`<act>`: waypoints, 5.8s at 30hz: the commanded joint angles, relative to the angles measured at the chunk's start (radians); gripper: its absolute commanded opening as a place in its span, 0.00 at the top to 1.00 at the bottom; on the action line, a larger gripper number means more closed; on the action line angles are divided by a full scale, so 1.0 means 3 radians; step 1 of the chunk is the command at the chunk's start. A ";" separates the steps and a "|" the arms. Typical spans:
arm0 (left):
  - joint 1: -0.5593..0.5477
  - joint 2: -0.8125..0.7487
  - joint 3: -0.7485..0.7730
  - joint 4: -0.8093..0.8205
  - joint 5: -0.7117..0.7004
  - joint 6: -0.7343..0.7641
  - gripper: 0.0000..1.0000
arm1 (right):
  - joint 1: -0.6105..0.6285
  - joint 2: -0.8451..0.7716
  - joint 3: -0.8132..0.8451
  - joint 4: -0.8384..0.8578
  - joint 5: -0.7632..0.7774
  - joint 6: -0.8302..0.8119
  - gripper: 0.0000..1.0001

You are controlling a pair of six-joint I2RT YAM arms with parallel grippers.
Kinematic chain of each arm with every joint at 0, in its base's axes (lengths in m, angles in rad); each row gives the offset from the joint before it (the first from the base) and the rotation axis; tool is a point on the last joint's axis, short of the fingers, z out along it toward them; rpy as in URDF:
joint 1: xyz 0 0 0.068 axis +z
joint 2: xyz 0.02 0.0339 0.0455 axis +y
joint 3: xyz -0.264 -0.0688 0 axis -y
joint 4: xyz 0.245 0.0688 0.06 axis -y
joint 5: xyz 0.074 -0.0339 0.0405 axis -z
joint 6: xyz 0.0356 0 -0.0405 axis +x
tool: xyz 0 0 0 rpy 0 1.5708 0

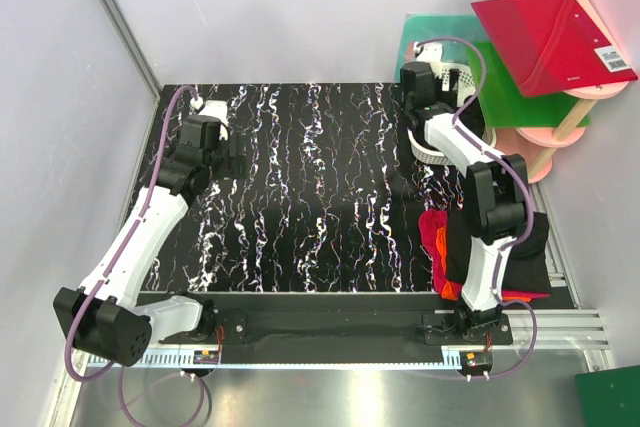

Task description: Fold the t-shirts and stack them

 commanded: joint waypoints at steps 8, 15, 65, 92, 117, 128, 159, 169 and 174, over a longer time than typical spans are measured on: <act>0.0007 0.0055 0.0051 0.0034 -0.0104 -0.0022 0.01 | 0.0030 0.0060 0.0151 -0.0894 0.0296 0.0330 0.00; 0.0007 0.0075 0.0040 0.0019 -0.0135 -0.0027 0.01 | 0.0030 0.0289 0.0165 -0.1164 0.0414 0.0402 0.00; 0.0258 -0.0702 -0.0118 0.0239 -0.1439 -0.0385 0.01 | 0.2183 -0.1500 -0.0412 0.1016 0.0505 -0.1550 1.00; 0.0258 -0.0508 -0.0021 0.0106 -0.1326 -0.0431 0.01 | 0.2064 -0.0036 -0.0429 0.0246 -0.1871 0.0472 0.99; -0.0606 0.1429 0.0188 0.0468 0.0070 -0.1224 0.01 | 0.2111 -0.1413 -0.1844 0.0850 -0.0092 0.0069 0.00; -0.0867 0.1293 0.0317 0.0586 0.0019 -0.1198 0.01 | 0.2096 -0.1398 -0.2084 0.0809 -0.0082 0.0309 0.00; -0.1041 0.1262 0.0394 0.0577 -0.0910 -0.1218 1.00 | 0.2029 -0.1383 -0.2330 0.0650 0.0005 0.0714 0.00; -0.0316 0.0157 -0.0450 0.0372 -0.1208 -0.1643 1.00 | 0.1988 -0.0938 -0.2059 0.0528 -0.0046 0.0821 0.00; 0.0068 0.0080 -0.0599 0.0193 -0.1331 -0.1811 1.00 | 0.1942 -0.0830 -0.1992 0.0446 -0.0077 0.0908 0.01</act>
